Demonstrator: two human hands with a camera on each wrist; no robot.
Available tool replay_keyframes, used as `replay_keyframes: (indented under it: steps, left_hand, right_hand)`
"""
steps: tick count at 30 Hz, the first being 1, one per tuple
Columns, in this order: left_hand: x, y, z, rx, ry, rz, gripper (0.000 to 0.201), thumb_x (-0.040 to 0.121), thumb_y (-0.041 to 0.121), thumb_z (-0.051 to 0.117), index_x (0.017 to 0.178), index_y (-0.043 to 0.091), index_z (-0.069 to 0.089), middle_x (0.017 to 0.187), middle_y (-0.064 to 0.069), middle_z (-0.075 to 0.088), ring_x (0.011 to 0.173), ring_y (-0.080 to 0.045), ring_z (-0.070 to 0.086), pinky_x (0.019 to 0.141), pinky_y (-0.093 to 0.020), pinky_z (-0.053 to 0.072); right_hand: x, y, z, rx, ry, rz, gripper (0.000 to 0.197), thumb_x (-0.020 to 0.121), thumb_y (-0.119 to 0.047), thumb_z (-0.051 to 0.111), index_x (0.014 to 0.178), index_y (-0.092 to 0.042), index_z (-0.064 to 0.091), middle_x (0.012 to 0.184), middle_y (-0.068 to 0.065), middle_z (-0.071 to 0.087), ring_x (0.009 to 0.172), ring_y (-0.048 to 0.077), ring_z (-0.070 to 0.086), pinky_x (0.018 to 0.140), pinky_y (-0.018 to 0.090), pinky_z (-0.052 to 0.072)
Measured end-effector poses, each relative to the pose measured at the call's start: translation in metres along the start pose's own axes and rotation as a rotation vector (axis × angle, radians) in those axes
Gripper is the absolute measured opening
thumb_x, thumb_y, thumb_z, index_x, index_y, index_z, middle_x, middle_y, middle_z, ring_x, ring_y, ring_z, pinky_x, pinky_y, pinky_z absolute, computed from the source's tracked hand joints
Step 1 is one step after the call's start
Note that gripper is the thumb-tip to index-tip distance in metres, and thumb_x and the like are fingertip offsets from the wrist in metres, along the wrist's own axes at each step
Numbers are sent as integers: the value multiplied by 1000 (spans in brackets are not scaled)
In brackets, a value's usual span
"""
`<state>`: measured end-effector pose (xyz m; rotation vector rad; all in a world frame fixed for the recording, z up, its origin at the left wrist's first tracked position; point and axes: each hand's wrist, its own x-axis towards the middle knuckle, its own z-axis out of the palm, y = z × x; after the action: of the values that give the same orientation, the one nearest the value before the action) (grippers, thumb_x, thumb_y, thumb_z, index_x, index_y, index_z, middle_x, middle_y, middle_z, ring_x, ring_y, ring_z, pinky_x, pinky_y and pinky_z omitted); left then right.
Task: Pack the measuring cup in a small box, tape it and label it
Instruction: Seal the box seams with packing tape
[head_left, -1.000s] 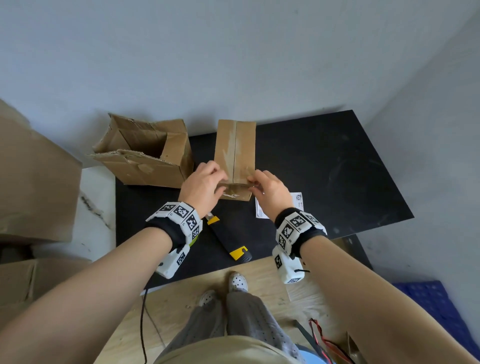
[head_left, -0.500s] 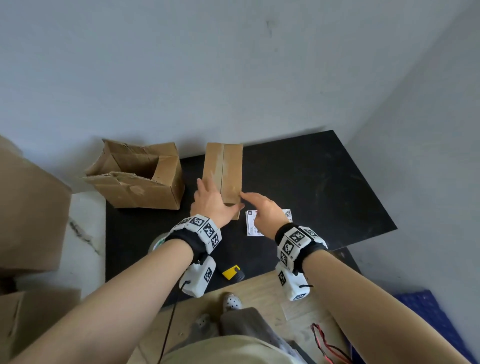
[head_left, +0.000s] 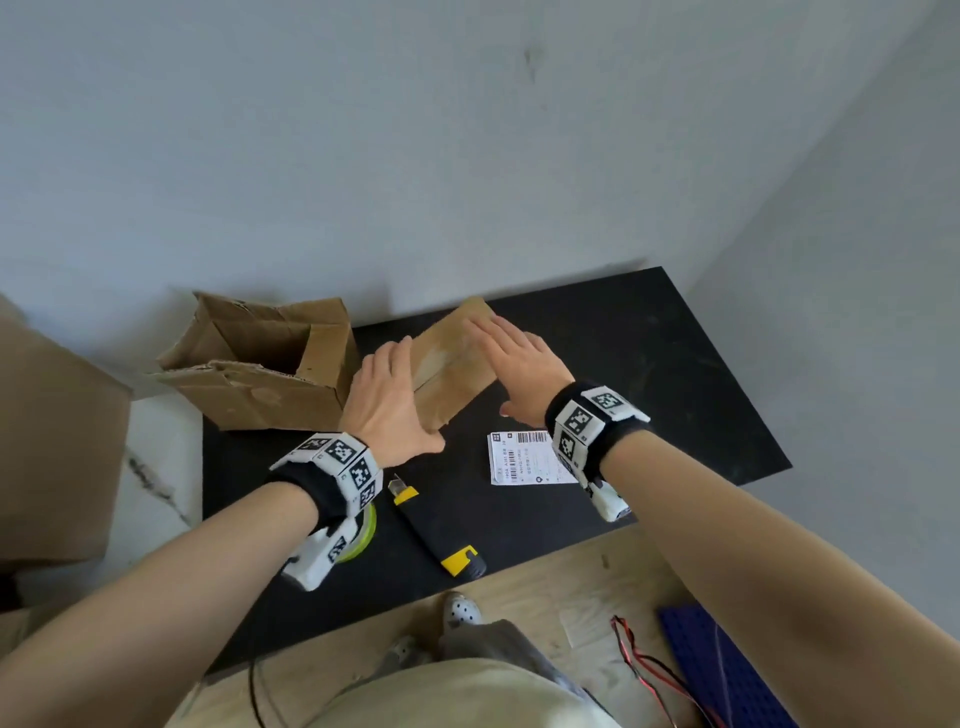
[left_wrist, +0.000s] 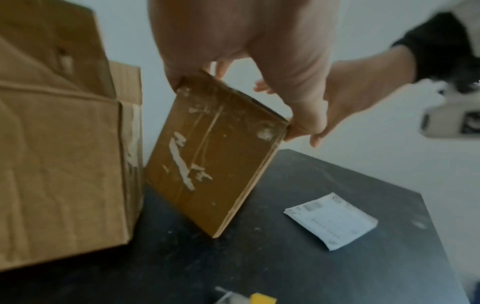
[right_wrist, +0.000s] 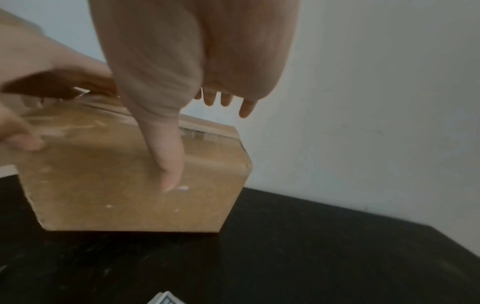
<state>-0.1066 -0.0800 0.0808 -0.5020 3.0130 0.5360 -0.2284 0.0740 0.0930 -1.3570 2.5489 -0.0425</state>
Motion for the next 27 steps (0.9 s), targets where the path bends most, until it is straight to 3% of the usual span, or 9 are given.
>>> replay_keyframes:
  steps: [3,7,11,14,17,20,22,24,27]
  left_hand:
    - [-7,-7,-8,94,-35,158,120,54,42,82,145,5,13,145,-12,25,131,-26,30,111,-35,29]
    - [-12,-9,-14,115,-44,225,118,56,42,81,145,6,13,144,-9,23,131,-23,28,110,-30,27]
    - [-11,-8,-20,82,-75,263,118,60,40,79,148,6,7,144,-8,23,133,-22,26,110,-28,25]
    - [-9,-6,-22,35,-66,285,116,65,35,78,149,6,2,151,-9,14,140,-21,16,117,-30,17]
    - [-6,-1,-18,-115,12,169,114,76,29,74,148,10,-11,156,-6,-16,142,-11,-8,114,-25,5]
    - [-5,12,-14,-311,62,23,95,89,22,59,147,10,-16,155,-6,-22,144,-15,-1,111,-20,10]
    - [-5,22,-9,-451,85,-78,81,94,12,49,148,10,-13,157,-4,-18,139,-20,26,102,-18,27]
    - [1,28,-4,-574,116,-194,73,93,4,44,150,10,-3,158,-4,-9,126,-25,44,99,-28,38]
    - [12,28,7,-748,13,-235,57,92,-2,43,146,12,28,155,-8,20,135,-24,37,112,-40,32]
  right_hand:
    - [11,-2,-6,-197,-11,-72,117,69,-15,80,150,-14,-5,159,2,-2,147,20,-1,118,37,6]
    - [13,-1,-11,-295,-61,-96,111,72,-20,76,150,-12,-2,158,4,8,147,21,4,118,43,1]
    - [8,-3,-13,-238,-114,-44,116,64,-25,82,149,-11,4,155,4,14,145,21,13,115,54,2]
    - [7,-1,-18,-135,-110,7,116,57,-27,86,146,-10,13,153,5,18,142,22,21,115,55,6]
    - [5,6,-18,-5,-40,152,115,54,-34,86,143,-8,19,144,5,27,136,25,29,117,53,13]
    - [3,9,-17,124,24,331,107,54,-45,80,138,-8,26,131,6,34,125,27,37,112,49,25]
    - [4,7,-15,210,20,442,104,53,-48,80,134,-8,29,128,6,35,121,28,39,105,46,35]
    - [7,4,-12,304,25,572,104,53,-52,80,133,-7,29,129,6,35,121,28,38,100,47,39]
    - [13,3,-7,489,24,726,111,55,-55,78,137,-2,25,135,10,33,126,31,35,103,48,38]
